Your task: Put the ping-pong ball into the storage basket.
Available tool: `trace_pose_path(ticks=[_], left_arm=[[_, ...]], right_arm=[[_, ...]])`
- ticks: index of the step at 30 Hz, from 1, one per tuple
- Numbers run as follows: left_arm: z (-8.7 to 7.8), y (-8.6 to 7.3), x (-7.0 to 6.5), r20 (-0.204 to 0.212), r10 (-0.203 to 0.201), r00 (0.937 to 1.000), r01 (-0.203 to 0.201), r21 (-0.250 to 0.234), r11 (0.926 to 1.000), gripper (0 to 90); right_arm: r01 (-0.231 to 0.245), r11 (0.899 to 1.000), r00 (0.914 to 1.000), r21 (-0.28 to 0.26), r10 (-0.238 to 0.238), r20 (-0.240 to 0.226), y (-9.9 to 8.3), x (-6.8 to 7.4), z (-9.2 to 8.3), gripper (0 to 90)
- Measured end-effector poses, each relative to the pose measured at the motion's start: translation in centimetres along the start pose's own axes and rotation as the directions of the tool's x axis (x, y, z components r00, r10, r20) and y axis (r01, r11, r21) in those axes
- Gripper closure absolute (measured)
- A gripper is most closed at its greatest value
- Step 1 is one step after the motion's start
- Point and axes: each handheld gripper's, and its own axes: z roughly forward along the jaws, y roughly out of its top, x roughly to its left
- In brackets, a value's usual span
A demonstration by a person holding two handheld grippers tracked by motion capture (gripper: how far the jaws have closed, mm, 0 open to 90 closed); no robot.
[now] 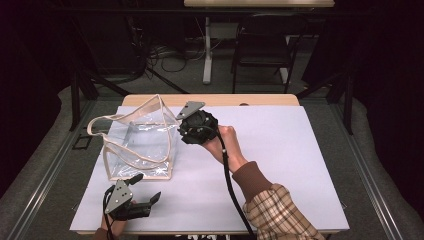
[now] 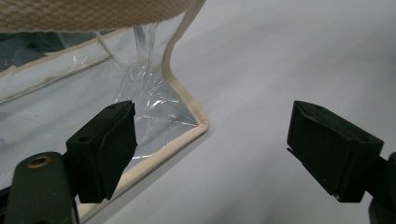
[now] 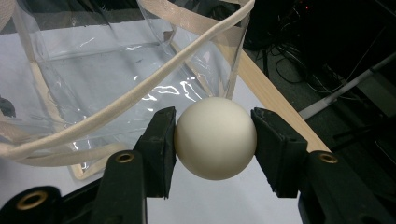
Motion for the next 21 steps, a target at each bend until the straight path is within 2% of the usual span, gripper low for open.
trace_pose_path(ticks=[21], left_arm=[[0.0, 0.0, 0.0, 0.001, 0.000, 1.0000, 0.000, -0.001, 1.0000, 15.9]], right_arm=[[0.021, 1.000, 0.9998, -0.004, -0.021, -0.002, 1.3, 0.4, 0.0, 51.1]])
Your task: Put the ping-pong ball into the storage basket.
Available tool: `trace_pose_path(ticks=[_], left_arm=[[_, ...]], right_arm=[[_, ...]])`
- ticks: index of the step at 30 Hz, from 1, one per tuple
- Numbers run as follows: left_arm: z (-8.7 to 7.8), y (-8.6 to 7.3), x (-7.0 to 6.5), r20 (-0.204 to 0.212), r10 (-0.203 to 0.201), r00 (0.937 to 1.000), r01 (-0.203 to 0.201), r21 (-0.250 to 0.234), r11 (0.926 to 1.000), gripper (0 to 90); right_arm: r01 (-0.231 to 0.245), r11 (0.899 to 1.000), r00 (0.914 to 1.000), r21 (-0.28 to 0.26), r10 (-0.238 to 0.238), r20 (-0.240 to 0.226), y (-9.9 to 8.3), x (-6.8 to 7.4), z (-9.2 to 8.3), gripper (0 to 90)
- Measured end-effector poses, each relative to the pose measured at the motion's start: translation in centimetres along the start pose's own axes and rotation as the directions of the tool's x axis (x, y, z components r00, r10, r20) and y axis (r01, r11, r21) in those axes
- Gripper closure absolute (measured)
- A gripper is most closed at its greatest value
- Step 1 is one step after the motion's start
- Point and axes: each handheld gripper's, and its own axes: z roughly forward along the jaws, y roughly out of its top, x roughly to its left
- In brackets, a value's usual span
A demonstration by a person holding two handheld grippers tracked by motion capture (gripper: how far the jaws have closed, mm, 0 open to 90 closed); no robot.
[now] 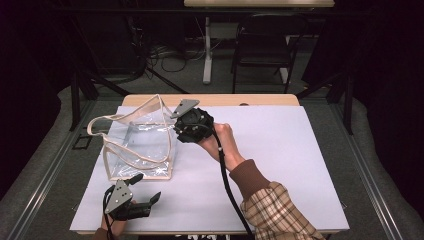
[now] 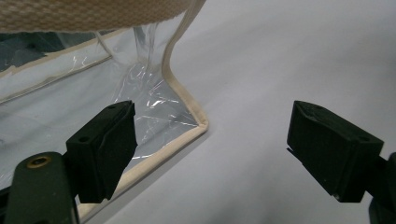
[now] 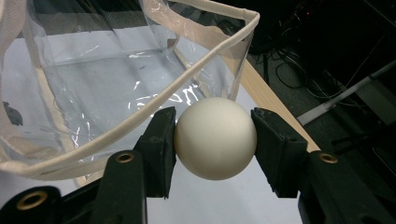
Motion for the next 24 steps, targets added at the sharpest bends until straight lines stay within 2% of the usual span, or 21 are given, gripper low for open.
trace_pose_path(ticks=[24], left_arm=[[0.0, 0.0, 0.0, 0.002, 0.001, 1.0000, -0.001, -0.001, 1.0000, 15.9]], right_arm=[[0.020, 1.000, 0.9998, 0.002, -0.020, 0.000, 1.4, 0.2, 0.2, 51.1]])
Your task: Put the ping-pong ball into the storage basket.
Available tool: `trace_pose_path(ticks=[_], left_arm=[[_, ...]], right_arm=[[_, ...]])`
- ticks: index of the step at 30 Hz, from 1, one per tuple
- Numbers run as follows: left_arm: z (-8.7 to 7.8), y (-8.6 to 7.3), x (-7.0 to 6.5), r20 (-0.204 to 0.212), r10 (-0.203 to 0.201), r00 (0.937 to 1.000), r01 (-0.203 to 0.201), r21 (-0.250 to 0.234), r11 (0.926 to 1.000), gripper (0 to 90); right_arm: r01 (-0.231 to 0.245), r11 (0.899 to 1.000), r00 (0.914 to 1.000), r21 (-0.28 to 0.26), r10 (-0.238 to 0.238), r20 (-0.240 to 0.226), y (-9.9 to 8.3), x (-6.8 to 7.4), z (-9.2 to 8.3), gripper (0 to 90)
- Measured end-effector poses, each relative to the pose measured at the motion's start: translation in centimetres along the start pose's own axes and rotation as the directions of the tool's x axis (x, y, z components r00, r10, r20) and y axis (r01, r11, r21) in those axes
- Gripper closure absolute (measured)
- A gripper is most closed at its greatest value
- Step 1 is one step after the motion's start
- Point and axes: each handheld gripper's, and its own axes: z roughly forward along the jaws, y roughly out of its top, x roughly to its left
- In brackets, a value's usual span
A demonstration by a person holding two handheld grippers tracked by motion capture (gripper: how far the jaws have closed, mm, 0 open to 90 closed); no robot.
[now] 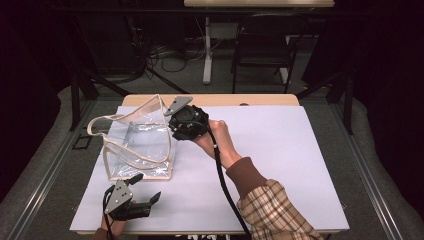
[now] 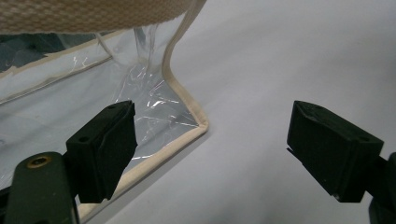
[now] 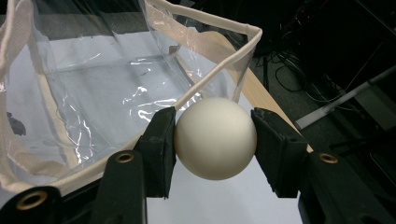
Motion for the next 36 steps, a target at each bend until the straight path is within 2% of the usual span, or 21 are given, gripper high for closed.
trace_pose_path(ticks=[36], left_arm=[[0.0, 0.0, 0.0, 0.002, 0.000, 1.0000, 0.000, 0.000, 1.0000, 15.9]], right_arm=[[0.019, 1.000, 0.9996, -0.009, -0.020, -0.021, 2.0, 1.1, 0.9, 51.1]])
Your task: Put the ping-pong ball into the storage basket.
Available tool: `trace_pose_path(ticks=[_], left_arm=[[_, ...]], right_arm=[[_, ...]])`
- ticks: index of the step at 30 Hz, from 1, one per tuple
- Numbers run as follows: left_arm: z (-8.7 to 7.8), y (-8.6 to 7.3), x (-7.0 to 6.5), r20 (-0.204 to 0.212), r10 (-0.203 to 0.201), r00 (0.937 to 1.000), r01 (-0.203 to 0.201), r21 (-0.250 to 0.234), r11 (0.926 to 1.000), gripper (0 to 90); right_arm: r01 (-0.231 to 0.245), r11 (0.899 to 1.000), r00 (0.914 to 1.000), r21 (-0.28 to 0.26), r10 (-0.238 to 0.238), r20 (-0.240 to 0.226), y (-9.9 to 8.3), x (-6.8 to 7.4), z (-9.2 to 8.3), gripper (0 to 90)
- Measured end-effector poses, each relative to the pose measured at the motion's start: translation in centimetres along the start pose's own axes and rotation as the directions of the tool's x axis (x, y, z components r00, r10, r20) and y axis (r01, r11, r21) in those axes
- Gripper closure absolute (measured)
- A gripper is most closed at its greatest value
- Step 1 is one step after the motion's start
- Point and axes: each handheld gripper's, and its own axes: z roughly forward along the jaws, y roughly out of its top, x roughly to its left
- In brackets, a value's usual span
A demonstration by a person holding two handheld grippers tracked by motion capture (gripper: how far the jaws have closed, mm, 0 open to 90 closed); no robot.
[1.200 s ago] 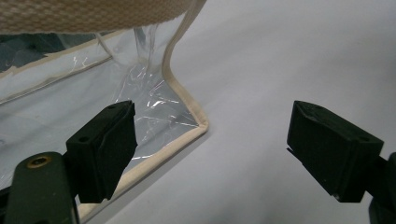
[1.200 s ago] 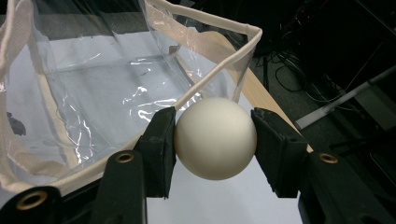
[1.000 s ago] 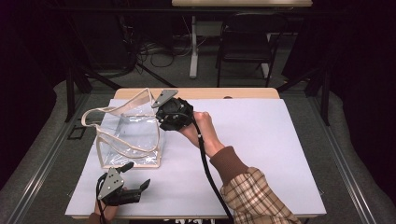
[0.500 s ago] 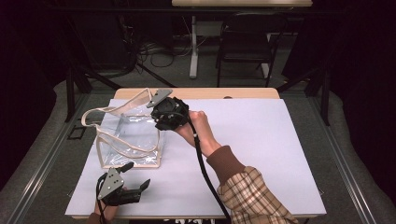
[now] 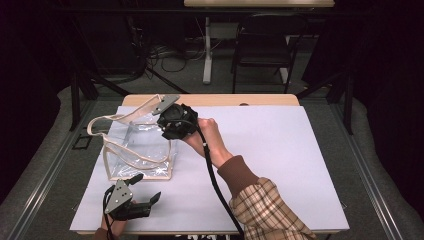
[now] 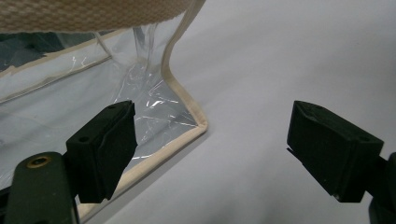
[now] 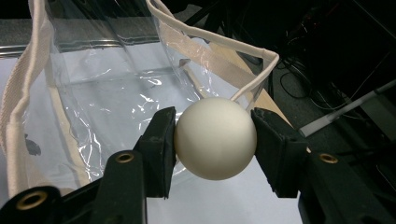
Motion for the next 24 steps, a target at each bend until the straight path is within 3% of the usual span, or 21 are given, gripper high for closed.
trace_pose_path(ticks=[24], left_arm=[[0.0, 0.0, 0.0, 0.002, -0.002, 1.0000, 0.002, -0.003, 1.0000, 15.9]], right_arm=[[0.012, 1.000, 0.9996, 0.005, -0.012, -0.025, 1.0, 1.1, 1.3, 51.1]])
